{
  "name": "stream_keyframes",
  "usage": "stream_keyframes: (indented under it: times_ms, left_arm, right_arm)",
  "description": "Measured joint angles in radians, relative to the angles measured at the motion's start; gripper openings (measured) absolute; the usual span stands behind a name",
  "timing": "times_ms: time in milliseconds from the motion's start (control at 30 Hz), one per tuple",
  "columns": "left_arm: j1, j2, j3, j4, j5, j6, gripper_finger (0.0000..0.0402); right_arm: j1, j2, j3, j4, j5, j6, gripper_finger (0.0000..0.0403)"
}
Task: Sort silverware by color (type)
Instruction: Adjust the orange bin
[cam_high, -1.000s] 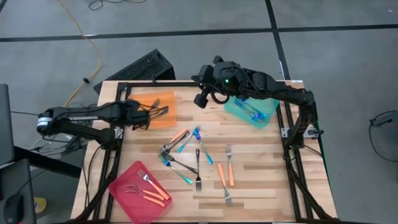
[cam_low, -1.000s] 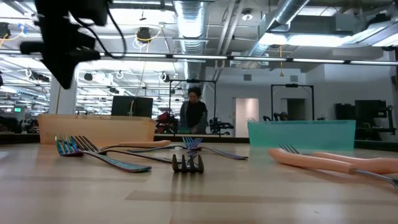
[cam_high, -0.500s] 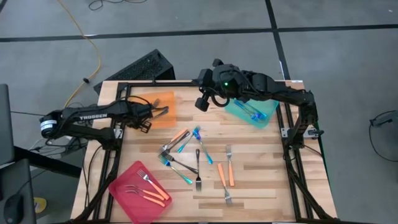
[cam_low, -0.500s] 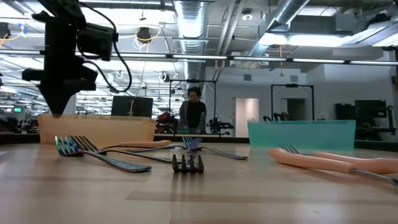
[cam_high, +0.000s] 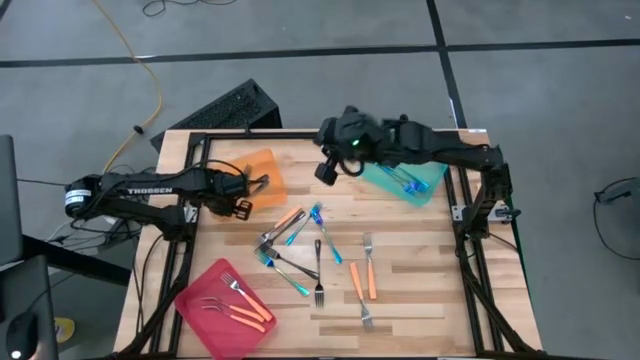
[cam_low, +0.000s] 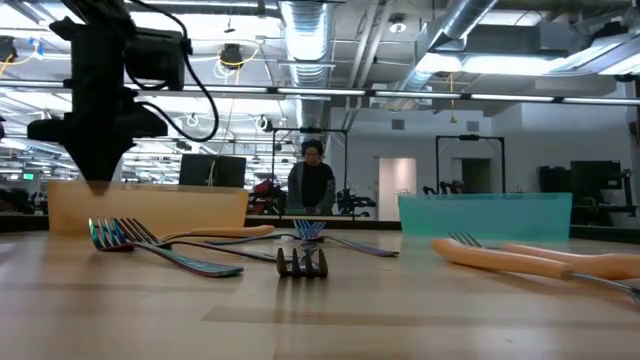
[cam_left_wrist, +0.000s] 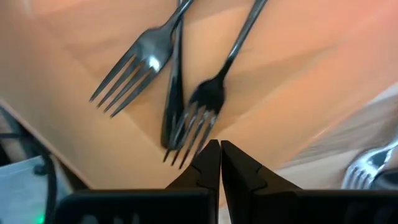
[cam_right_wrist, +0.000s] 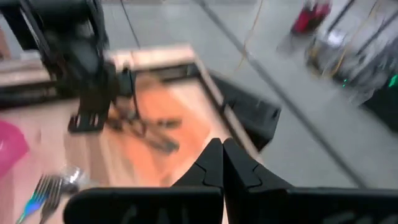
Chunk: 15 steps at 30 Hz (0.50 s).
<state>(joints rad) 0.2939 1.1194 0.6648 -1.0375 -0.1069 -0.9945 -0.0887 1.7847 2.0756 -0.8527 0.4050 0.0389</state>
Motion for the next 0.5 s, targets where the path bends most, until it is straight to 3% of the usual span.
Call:
stream_keyframes:
  times_ms: [133, 333, 500]
  left_arm:
    - [-0.002, 0.000, 0.046, 0.009, -0.011, 0.003, 0.0000]
    - [-0.002, -0.001, 0.157, -0.002, -0.047, 0.048, 0.0000]
    - [-0.002, -0.001, 0.235, -0.037, -0.091, 0.068, 0.0000]
  right_arm:
    - [0.005, 0.005, -0.153, 0.053, -0.063, 0.078, 0.0015]
    - [0.037, 0.006, -0.454, 0.392, -0.127, 0.163, 0.0015]
    - [0.030, 0.005, -0.608, 0.631, -0.145, 0.221, 0.0015]
